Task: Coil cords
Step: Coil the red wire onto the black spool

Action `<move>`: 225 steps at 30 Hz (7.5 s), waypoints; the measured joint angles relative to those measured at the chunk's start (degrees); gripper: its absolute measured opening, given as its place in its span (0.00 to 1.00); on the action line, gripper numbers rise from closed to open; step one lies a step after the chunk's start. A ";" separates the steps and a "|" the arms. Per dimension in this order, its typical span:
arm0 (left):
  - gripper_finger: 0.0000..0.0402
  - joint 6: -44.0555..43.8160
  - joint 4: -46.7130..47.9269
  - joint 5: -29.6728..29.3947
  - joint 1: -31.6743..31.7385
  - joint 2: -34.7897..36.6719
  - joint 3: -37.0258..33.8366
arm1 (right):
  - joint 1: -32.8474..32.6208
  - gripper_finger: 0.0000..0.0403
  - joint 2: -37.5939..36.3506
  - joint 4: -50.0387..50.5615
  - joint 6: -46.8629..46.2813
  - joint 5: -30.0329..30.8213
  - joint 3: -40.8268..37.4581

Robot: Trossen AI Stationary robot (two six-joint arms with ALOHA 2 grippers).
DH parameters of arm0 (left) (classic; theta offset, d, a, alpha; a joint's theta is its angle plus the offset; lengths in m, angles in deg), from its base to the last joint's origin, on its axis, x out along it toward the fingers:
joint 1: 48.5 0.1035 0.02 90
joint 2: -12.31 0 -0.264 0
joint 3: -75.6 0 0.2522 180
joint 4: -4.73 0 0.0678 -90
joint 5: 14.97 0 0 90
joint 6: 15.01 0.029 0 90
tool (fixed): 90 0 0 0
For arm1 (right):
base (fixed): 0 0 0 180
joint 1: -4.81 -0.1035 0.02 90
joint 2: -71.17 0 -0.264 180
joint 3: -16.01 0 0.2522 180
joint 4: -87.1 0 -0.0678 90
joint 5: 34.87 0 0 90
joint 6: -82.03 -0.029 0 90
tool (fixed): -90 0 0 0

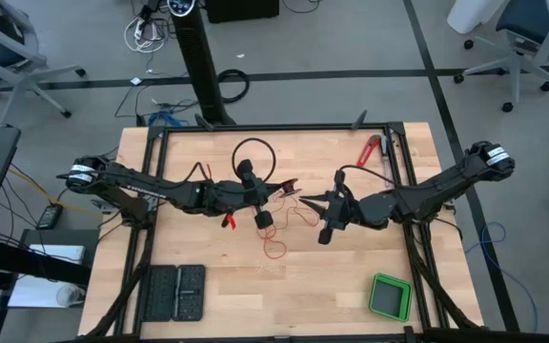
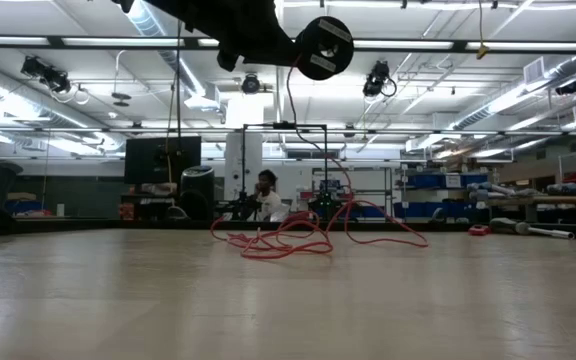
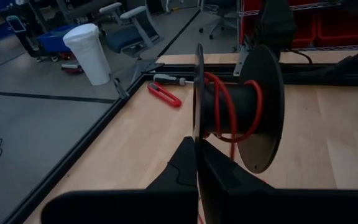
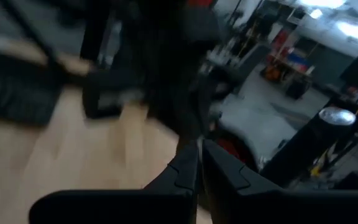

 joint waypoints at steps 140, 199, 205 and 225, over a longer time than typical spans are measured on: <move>0.00 -12.71 22.57 -14.00 -1.86 -0.02 10.16 | 3.52 0.00 6.89 -5.90 -6.93 -12.78 4.89; 0.00 -4.71 9.67 -3.59 -1.98 -0.04 9.46 | 13.15 0.22 7.21 26.86 -22.47 -13.53 -1.33; 0.00 -4.50 9.73 -3.59 -1.97 -0.04 9.46 | 14.92 0.22 7.21 12.13 -17.16 -30.57 -6.78; 0.00 -4.50 8.41 -3.59 -1.97 -0.04 9.46 | 15.04 0.23 7.23 6.26 -15.78 -35.45 -8.94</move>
